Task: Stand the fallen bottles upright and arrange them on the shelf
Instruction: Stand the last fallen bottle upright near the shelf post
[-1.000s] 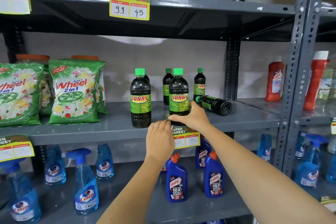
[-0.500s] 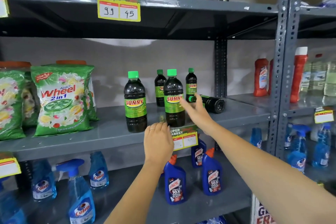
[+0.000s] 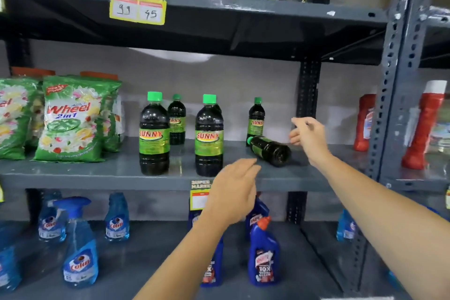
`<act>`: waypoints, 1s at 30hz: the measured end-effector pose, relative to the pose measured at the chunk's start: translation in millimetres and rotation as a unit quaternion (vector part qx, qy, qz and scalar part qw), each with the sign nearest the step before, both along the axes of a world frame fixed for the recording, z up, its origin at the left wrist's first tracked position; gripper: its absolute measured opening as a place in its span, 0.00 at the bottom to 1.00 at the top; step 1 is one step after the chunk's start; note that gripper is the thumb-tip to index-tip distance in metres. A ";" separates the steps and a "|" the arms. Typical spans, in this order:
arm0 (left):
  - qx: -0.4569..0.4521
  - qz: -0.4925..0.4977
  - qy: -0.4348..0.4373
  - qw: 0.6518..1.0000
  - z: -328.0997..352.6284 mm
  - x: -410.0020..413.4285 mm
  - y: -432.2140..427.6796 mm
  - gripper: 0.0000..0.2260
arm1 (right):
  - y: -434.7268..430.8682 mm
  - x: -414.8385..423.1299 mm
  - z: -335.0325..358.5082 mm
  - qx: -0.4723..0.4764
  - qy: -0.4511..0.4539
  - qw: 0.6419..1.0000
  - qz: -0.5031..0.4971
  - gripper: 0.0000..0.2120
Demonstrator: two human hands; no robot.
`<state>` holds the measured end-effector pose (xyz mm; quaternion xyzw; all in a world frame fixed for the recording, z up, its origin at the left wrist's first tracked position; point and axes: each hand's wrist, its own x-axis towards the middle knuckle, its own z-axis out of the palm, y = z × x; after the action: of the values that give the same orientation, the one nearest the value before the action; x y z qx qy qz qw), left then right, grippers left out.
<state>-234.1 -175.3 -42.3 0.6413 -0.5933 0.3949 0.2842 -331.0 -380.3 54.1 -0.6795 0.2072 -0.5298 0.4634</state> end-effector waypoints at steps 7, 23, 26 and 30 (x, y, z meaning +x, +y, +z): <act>0.130 0.157 -0.051 0.978 -8.8 10.3 -30.9 0.21 | -23.7 24.1 12.9 -0.119 0.282 0.951 -0.034 0.28; 0.117 0.138 -0.055 0.982 -13.9 13.8 -32.0 0.20 | -15.4 76.0 -18.3 -0.019 0.220 0.974 -0.050 0.29; 0.115 0.135 -0.052 0.983 -14.5 14.2 -32.1 0.20 | -16.2 77.9 -30.4 -0.054 0.152 0.985 -0.053 0.24; 0.111 0.135 -0.052 0.983 -13.5 13.1 -32.1 0.20 | -16.8 79.4 -36.2 -0.077 0.145 0.986 -0.041 0.27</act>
<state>-221.0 -207.4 -55.8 0.7217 -0.5555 0.3938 0.1245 -251.6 -397.1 17.9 -0.7738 0.2585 -0.4586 0.3525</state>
